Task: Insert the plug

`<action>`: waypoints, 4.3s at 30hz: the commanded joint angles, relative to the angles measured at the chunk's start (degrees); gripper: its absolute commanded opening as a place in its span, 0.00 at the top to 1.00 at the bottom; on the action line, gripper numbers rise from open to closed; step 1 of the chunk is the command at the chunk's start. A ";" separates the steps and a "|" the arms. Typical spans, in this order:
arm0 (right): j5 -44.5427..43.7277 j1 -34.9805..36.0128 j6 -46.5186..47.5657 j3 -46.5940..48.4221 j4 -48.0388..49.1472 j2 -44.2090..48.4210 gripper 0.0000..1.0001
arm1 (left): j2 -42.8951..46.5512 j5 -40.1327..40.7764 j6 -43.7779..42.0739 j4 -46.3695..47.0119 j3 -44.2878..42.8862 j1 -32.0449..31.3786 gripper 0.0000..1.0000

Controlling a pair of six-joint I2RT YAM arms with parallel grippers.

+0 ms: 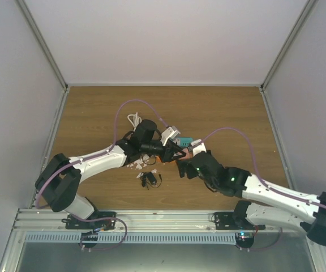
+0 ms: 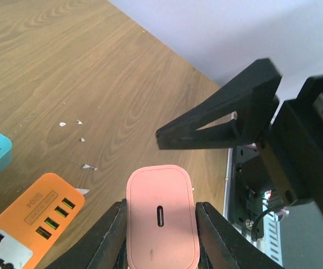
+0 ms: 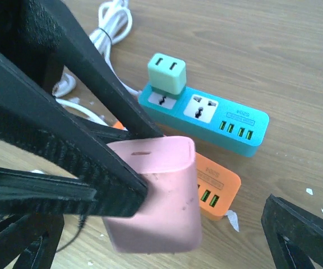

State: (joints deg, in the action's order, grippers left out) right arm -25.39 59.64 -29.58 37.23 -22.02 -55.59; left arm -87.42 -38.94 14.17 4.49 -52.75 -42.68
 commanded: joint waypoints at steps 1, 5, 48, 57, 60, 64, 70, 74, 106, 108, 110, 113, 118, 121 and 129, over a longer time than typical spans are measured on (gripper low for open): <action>2.11 0.57 -5.16 -1.13 0.10 5.09 0.00 | 4.40 2.87 -2.05 2.71 1.63 -0.61 1.00; 4.68 0.65 -9.55 -3.27 -2.35 7.32 0.00 | 7.21 8.10 -3.59 2.89 2.87 -0.68 1.00; 3.41 0.89 1.57 -12.02 12.53 31.05 0.00 | -18.73 4.66 -74.48 -35.73 -34.53 5.67 1.00; 4.27 0.84 1.94 -12.36 14.29 28.60 0.00 | -23.18 3.41 -76.91 -36.32 -33.94 8.87 1.00; 3.65 0.87 2.07 -12.60 14.53 27.73 0.00 | -24.74 0.72 -78.18 -35.85 -33.12 9.83 1.00; 3.19 0.90 2.31 -12.96 15.30 26.23 0.00 | -26.30 -1.68 -78.28 -34.20 -33.03 11.17 1.00; 3.19 0.87 2.56 -12.71 16.03 23.08 0.00 | -26.89 -3.26 -78.09 -32.93 -33.91 12.00 1.00; 3.24 0.92 2.65 -12.80 16.38 22.42 0.00 | -26.85 -3.73 -77.91 -31.73 -33.82 12.09 1.00; 4.02 0.88 2.95 -12.45 16.56 20.20 0.00 | -32.02 -6.07 -75.94 -28.22 -35.14 11.86 1.00; 4.07 0.89 3.00 -12.53 16.62 20.13 0.01 | -32.55 -6.24 -76.19 -28.95 -35.44 11.91 1.00; 4.18 0.91 3.01 -12.45 16.66 20.03 0.01 | -32.94 -6.13 -76.36 -29.36 -35.51 11.91 1.00; 4.17 0.90 3.02 -12.45 16.66 20.00 0.01 | -33.27 -5.71 -76.07 -29.01 -35.32 12.00 1.00; 4.18 0.88 3.02 -12.46 16.57 20.02 0.00 | -34.49 -4.34 -75.11 -29.77 -36.33 12.33 1.00; 4.08 0.92 3.00 -12.45 16.57 20.07 0.00 | -34.48 -4.96 -75.64 -30.69 -36.38 12.71 1.00; 4.15 0.92 2.95 -12.51 16.66 19.91 0.00 | -34.28 -7.54 -76.99 -33.30 -36.50 14.04 1.00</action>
State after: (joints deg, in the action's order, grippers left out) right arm -20.69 59.90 -27.22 25.06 -6.39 -35.64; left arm -120.27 -45.58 -61.60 -26.15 -88.36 -29.54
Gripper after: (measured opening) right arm 0.995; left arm 0.301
